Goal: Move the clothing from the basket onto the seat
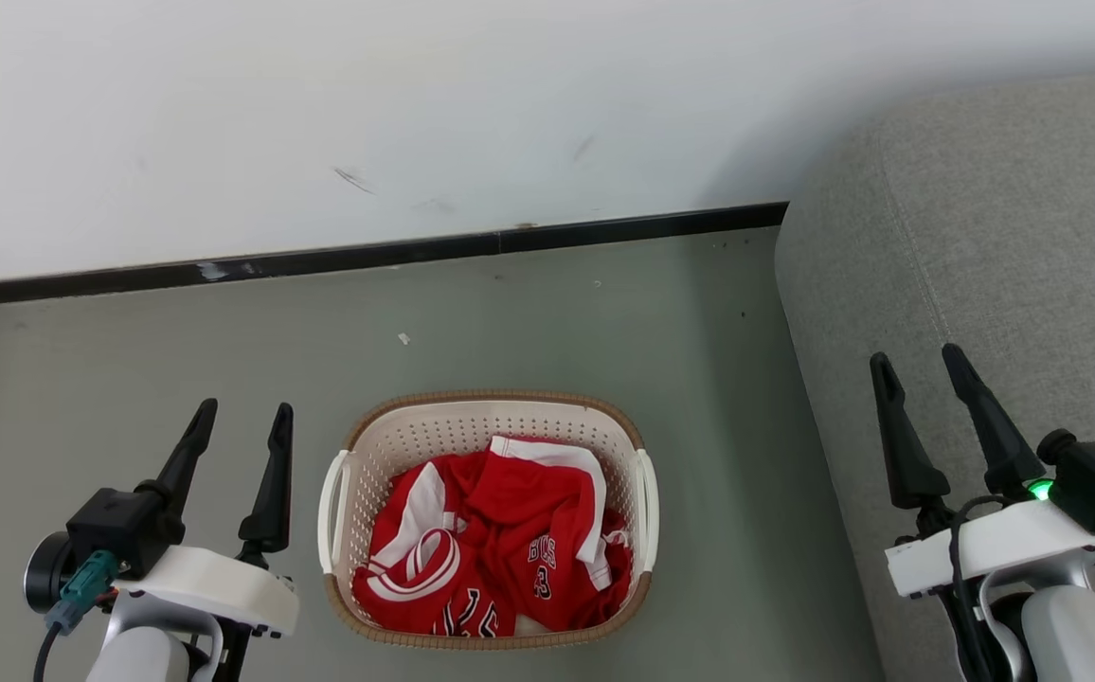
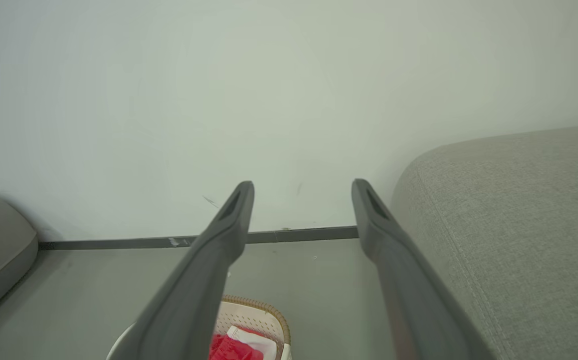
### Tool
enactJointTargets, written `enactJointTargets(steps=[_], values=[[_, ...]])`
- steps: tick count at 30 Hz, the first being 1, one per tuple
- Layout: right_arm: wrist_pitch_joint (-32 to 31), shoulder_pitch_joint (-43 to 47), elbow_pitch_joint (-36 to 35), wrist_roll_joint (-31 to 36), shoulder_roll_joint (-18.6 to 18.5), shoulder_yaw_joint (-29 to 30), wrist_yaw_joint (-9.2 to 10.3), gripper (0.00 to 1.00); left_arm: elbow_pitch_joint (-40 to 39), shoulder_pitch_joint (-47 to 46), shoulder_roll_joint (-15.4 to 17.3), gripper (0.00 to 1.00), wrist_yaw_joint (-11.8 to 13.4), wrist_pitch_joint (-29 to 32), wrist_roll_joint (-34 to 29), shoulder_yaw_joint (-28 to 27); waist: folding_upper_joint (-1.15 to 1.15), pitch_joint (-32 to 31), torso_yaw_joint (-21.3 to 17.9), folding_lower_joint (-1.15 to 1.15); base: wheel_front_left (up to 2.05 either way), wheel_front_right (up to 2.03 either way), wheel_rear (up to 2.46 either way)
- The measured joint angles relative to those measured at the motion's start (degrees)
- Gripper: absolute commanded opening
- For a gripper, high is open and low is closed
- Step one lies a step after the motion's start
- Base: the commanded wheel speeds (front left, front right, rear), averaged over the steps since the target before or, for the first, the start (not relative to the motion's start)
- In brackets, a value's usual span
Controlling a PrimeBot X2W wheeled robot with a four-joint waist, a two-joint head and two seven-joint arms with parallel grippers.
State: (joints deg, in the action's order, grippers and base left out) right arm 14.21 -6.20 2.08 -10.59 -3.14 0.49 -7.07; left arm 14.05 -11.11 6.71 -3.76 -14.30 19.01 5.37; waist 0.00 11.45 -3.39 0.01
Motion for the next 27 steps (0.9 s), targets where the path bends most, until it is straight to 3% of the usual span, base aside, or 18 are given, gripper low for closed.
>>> enactJointTargets(steps=[27], values=[[0.38,-6.27,-4.76,-0.02,0.57,-0.94,0.0,1.0,5.22,-8.36,0.55,1.0,-1.97,0.11,-0.92,3.86,0.0,13.0,-2.96,0.0,0.0,0.0,0.0]])
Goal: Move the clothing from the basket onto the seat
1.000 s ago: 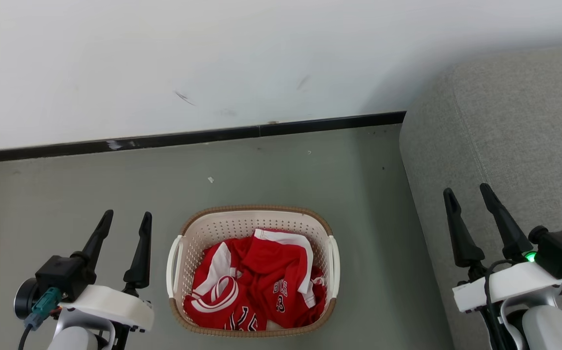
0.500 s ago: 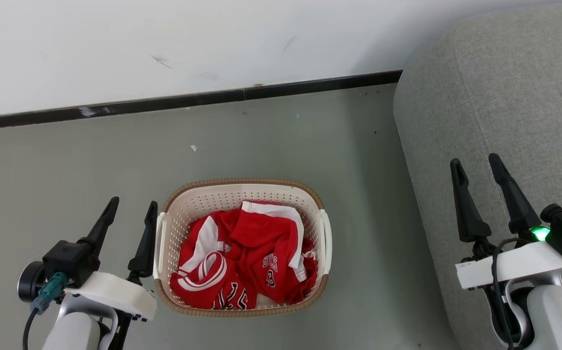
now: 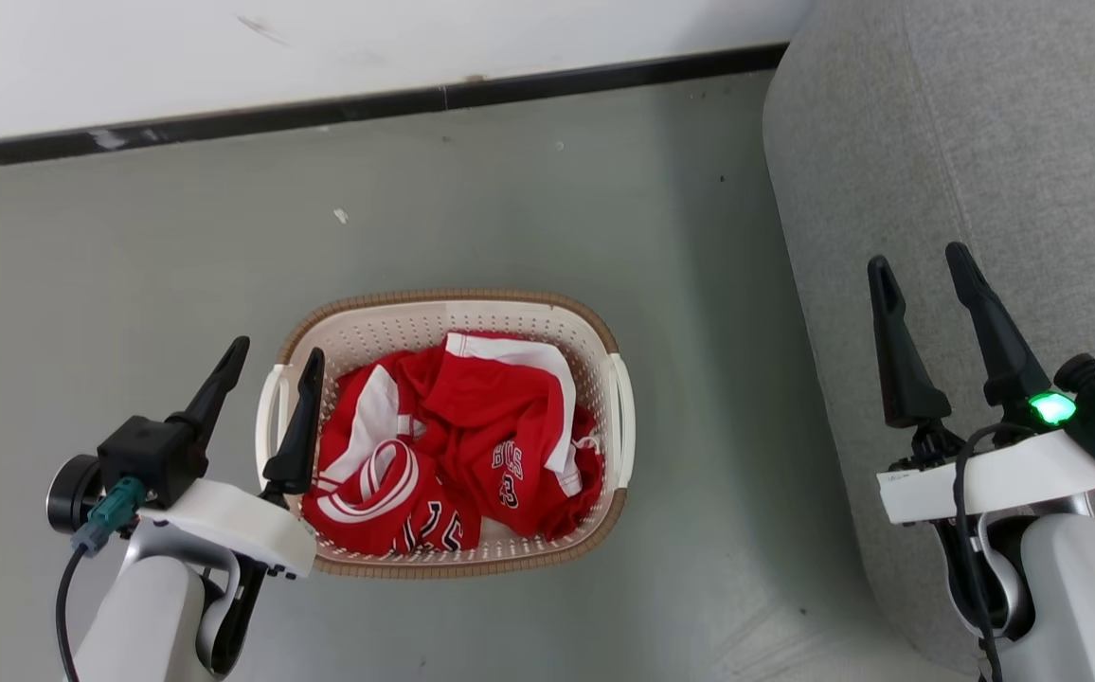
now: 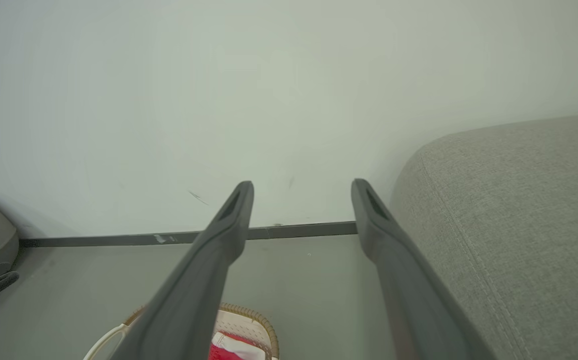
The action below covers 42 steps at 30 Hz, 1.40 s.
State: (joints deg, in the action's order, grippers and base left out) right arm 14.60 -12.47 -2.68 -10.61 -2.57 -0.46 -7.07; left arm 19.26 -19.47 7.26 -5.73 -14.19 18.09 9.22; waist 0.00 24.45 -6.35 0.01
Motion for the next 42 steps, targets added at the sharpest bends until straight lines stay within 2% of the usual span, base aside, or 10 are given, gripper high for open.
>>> enactJointTargets(steps=[20,34,42], values=[[0.02,-5.49,-2.74,-4.23,-0.01,-0.44,0.0,1.0,9.33,-8.29,0.8,1.0,-0.54,3.08,-0.2,2.15,0.0,8.87,-2.98,0.0,0.0,0.0,0.0],[0.02,-8.49,-3.53,-7.32,-0.01,-2.45,0.0,1.0,16.94,-12.8,1.9,1.0,-1.04,5.13,-2.86,5.63,0.0,14.14,-5.86,0.0,0.0,0.0,0.0],[0.02,-10.35,-3.94,-8.56,-0.01,-3.49,0.0,1.0,21.01,-15.51,4.78,1.0,-1.05,6.13,-6.15,8.26,0.0,16.85,-7.57,0.0,0.0,0.0,0.0]])
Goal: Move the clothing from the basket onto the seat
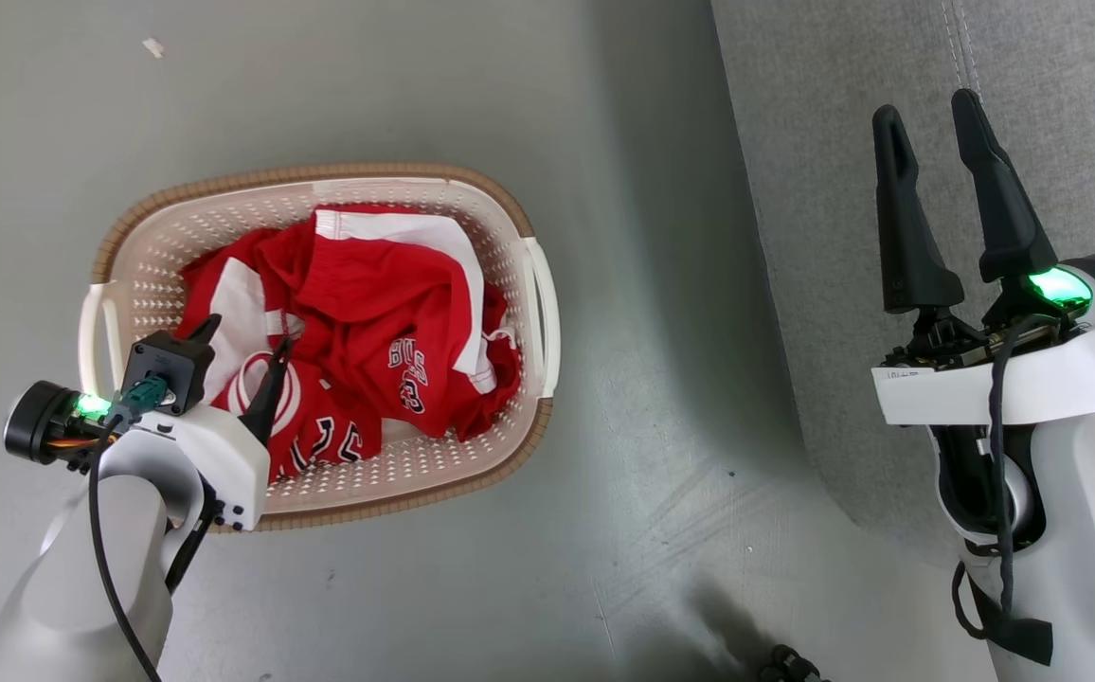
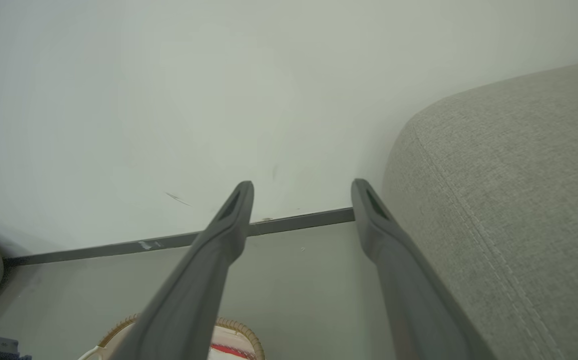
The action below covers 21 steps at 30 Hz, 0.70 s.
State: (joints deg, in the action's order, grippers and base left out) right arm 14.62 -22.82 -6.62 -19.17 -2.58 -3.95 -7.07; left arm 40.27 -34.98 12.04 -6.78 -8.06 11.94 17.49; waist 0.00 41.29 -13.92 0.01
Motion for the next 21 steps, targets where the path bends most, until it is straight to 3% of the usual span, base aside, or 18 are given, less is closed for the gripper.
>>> enactJointTargets(steps=[21], values=[[0.0,-3.7,-1.12,-4.36,0.01,-0.8,0.0,1.0,9.83,-5.12,3.16,1.0,0.0,4.13,-5.16,3.98,0.0,5.64,-5.03,0.0,0.0,0.0,0.0]])
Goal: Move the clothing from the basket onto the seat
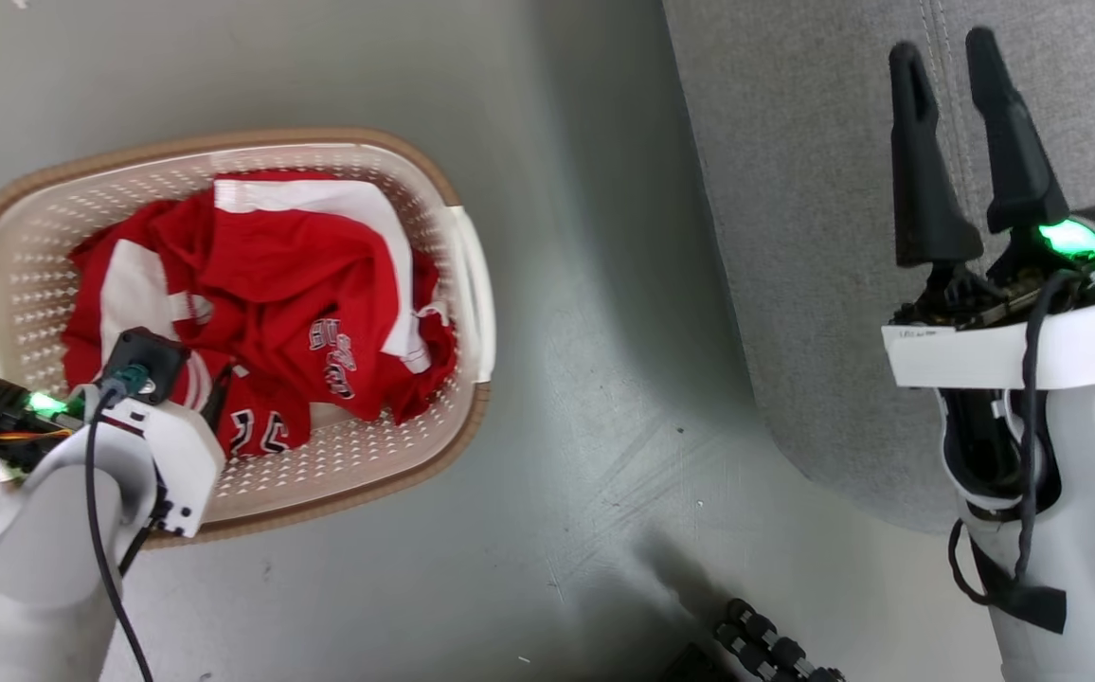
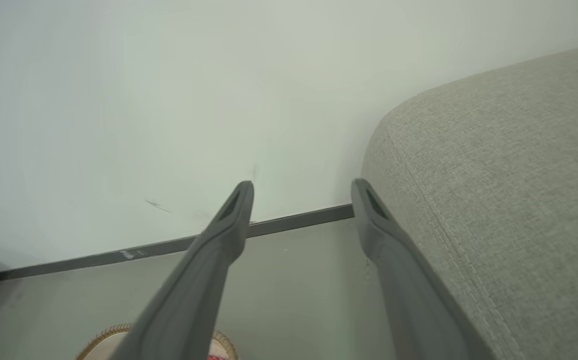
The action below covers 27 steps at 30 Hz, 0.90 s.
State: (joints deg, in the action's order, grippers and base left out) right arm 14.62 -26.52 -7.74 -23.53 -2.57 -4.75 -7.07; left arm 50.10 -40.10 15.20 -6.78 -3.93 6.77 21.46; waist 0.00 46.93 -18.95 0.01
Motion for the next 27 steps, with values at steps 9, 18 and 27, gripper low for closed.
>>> enactJointTargets(steps=[9,18,27], values=[[0.0,-1.05,-0.8,-1.9,0.02,0.15,0.0,1.0,3.25,-1.73,1.69,1.0,-0.01,1.27,-0.69,0.74,0.0,1.95,-2.16,0.0,0.0,0.0,0.0],[0.0,-2.16,-0.82,-2.88,0.03,-0.89,0.0,1.0,6.46,-2.72,3.12,1.0,0.0,3.05,-3.74,3.02,0.0,3.66,-4.0,0.0,0.0,0.0,0.0],[0.0,-2.24,-0.86,-3.5,0.09,-1.63,0.0,1.0,9.75,-4.44,4.54,1.0,1.36,6.46,-6.95,5.03,0.0,4.89,-5.63,0.0,0.0,0.0,0.0]])
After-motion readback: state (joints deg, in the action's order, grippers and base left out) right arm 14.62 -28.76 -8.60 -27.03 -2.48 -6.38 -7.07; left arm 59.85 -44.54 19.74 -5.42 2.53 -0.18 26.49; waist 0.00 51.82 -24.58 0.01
